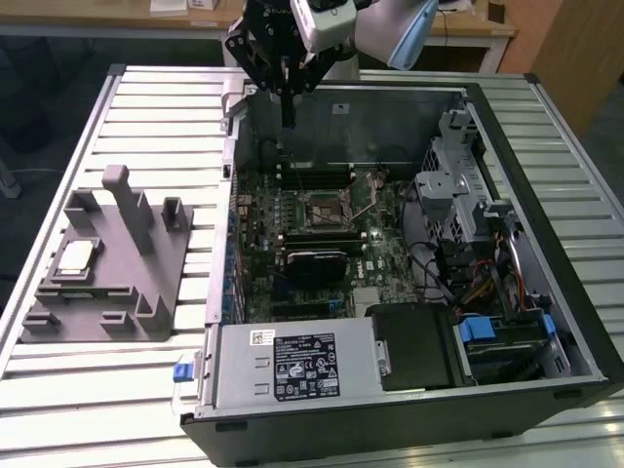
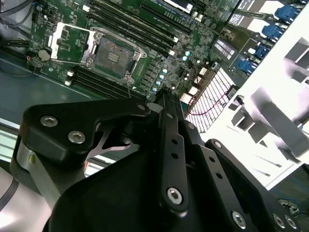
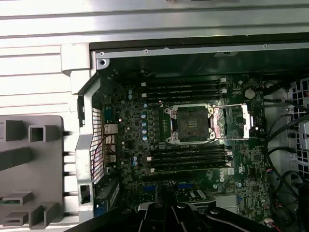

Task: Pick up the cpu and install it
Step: 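Reach for the cpu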

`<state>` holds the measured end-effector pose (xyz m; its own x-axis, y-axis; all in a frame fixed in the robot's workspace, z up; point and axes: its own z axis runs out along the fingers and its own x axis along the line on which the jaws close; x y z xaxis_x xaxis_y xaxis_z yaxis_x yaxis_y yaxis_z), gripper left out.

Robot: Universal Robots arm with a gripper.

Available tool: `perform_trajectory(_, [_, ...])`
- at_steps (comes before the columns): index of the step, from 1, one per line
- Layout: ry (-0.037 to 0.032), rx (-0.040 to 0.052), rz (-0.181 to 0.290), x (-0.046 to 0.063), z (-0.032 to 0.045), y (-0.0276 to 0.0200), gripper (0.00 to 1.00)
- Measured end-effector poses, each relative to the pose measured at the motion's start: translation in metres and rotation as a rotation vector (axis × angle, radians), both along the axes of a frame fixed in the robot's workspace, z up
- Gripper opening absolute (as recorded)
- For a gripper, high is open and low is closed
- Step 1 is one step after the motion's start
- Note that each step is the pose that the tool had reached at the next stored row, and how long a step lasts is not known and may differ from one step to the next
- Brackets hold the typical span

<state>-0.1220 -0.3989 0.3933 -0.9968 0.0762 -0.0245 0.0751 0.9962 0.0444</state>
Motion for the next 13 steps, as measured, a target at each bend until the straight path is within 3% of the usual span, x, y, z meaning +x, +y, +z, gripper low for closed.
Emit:
perform_trajectory(6, [-0.0001, 0.0001, 0.0, -0.003, -0.0002, 0.0, 0.11])
perform_trajectory(13, [0.0, 0.0, 0.0, -0.021, -0.0004, 0.0, 0.11])
